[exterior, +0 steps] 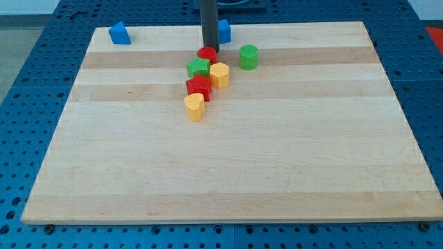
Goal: Move the green circle towards top right
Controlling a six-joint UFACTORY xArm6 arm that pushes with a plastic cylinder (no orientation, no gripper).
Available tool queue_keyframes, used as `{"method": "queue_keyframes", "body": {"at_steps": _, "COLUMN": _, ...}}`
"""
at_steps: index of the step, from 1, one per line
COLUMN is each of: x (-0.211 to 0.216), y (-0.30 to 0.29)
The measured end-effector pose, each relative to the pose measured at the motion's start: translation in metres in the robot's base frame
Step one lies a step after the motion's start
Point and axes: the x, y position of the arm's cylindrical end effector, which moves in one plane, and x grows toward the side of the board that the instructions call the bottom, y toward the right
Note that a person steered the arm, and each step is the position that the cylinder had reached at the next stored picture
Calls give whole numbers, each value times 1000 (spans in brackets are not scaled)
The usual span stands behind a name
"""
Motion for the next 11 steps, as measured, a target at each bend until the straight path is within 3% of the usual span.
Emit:
{"method": "queue_keyframes", "body": {"at_steps": 2, "x": 45, "y": 18}}
{"method": "queue_keyframes", "body": {"at_steps": 3, "x": 45, "y": 45}}
{"method": "queue_keyframes", "body": {"at_steps": 8, "x": -5, "y": 141}}
{"method": "queue_keyframes", "body": {"at_steps": 11, "x": -26, "y": 166}}
